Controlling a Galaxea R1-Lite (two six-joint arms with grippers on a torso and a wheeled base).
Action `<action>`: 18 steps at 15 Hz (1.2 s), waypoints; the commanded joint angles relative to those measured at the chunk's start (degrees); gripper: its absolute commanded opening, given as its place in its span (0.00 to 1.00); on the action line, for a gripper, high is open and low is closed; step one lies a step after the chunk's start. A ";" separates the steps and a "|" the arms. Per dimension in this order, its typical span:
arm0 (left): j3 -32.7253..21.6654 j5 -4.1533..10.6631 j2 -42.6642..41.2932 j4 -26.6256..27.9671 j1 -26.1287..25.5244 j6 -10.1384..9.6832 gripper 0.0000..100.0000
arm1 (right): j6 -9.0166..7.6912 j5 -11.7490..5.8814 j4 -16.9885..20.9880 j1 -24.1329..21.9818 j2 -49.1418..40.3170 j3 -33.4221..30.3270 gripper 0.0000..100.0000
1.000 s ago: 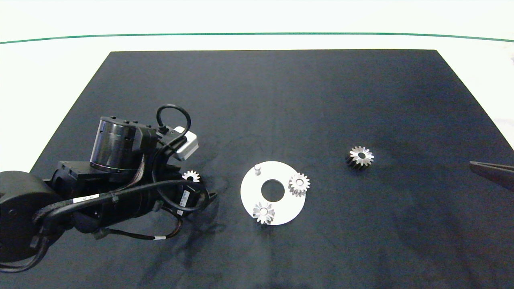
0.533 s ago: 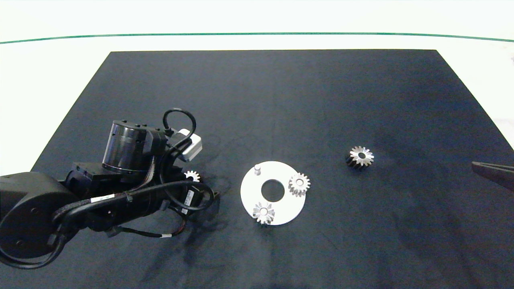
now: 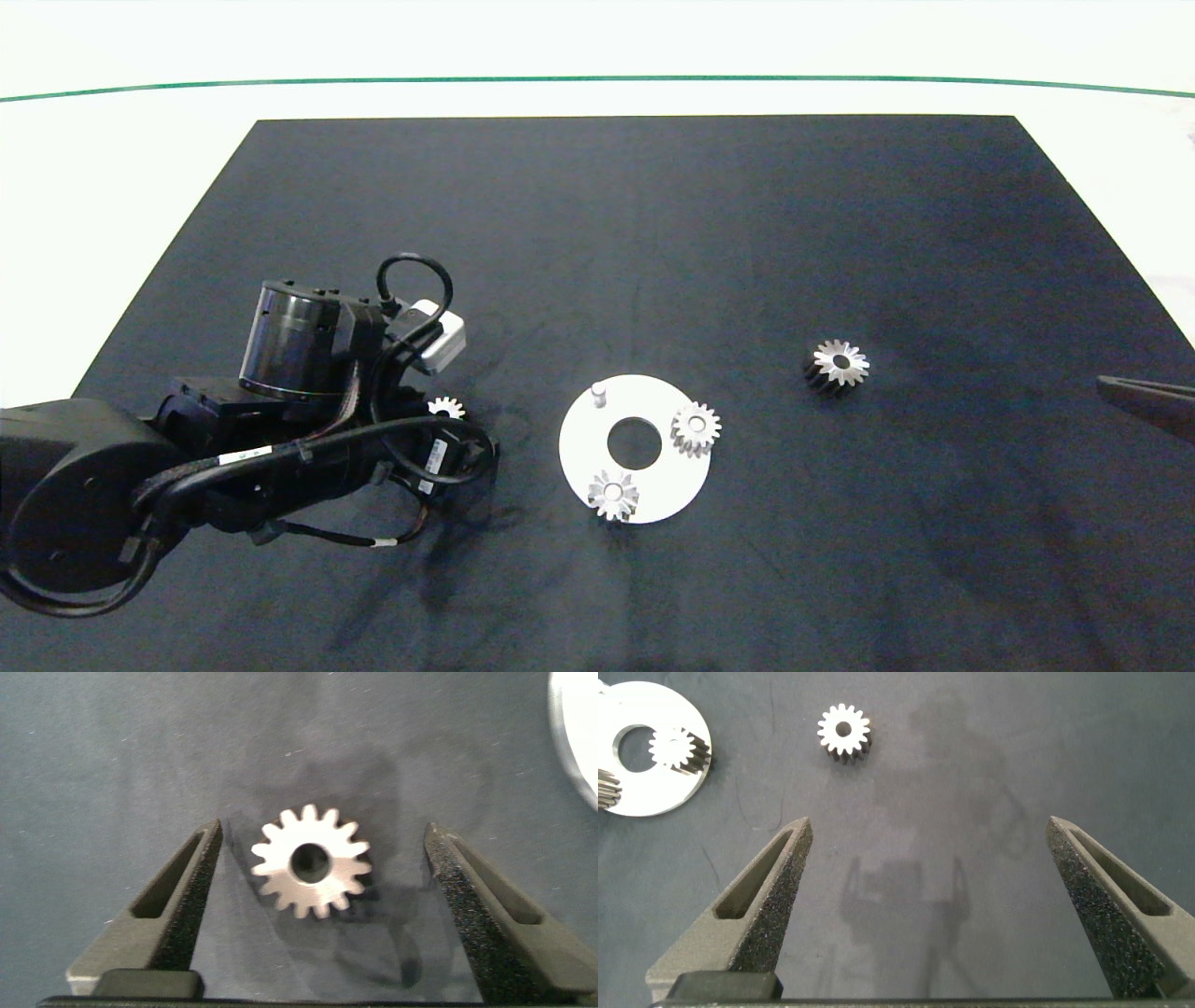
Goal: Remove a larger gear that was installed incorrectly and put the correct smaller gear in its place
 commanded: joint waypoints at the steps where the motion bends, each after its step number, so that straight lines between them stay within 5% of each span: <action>1: 0.41 0.11 -0.54 -0.16 0.38 0.04 0.80 | -0.07 -0.01 0.10 0.01 0.08 -0.01 1.00; 18: 0.58 0.11 -0.02 -0.51 0.03 0.04 0.47 | 0.02 0.16 0.10 0.10 -0.45 0.61 1.00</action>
